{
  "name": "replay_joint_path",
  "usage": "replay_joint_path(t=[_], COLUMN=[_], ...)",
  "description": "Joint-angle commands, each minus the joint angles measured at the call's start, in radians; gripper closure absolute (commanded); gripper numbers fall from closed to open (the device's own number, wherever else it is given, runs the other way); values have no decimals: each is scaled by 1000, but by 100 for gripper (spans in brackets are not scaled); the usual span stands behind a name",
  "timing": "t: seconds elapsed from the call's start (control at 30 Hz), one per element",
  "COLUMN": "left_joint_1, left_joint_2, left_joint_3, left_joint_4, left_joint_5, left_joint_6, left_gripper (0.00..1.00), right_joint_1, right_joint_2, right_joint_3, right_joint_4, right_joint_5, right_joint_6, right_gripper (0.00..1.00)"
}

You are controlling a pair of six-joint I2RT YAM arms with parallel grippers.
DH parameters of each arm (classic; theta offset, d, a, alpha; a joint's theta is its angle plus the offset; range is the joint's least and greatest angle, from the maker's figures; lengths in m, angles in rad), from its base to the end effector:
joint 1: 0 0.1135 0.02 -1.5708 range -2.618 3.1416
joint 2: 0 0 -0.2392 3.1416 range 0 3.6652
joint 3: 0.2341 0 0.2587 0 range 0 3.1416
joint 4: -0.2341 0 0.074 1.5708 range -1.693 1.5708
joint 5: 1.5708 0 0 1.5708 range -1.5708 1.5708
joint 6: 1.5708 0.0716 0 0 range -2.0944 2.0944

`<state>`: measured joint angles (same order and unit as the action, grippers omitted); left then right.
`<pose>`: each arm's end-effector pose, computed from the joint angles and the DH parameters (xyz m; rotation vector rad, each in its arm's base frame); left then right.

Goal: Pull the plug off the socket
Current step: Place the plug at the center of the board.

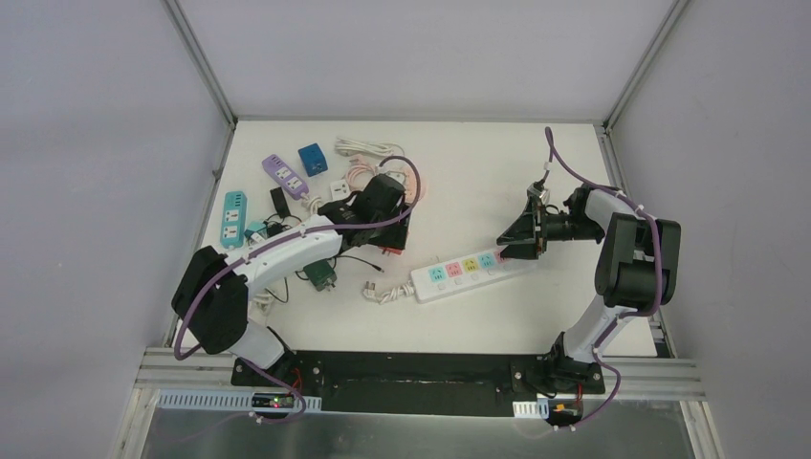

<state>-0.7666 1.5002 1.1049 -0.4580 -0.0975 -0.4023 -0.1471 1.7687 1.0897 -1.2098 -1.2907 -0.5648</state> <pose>0.2598 -0.2405 0.2011 0.4015 2.4284 -0.4090 0.2784 0.0283 0.1476 -0.2095 2.3554 1.7879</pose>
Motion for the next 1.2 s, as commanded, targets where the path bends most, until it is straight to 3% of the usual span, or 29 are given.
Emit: replay_joint_path(t=[0.0,0.37,0.9,1.17], left_joint_1=[37,110,183,211], left_joint_2=[-58,-36,74,111], left_joint_3=[-19,-57,-49,-46], left_joint_4=[-28,-96,-130,-136], left_joint_5=[-85,-153,-128,-139], left_joint_6=[-38,-76,-53,-37], left_gripper=[100,100,98,80], right_joint_1=[-6,-6,-11,-11], right_joint_2=[-9,-11,-12,-11], right_joint_3=[32,31,28,30], right_joint_4=[-5,-6,-5,-5], right_joint_5=[-6,-4,-7,-5], right_joint_6=[-40,-43,-43,-43], right_gripper=[0,0,0,0])
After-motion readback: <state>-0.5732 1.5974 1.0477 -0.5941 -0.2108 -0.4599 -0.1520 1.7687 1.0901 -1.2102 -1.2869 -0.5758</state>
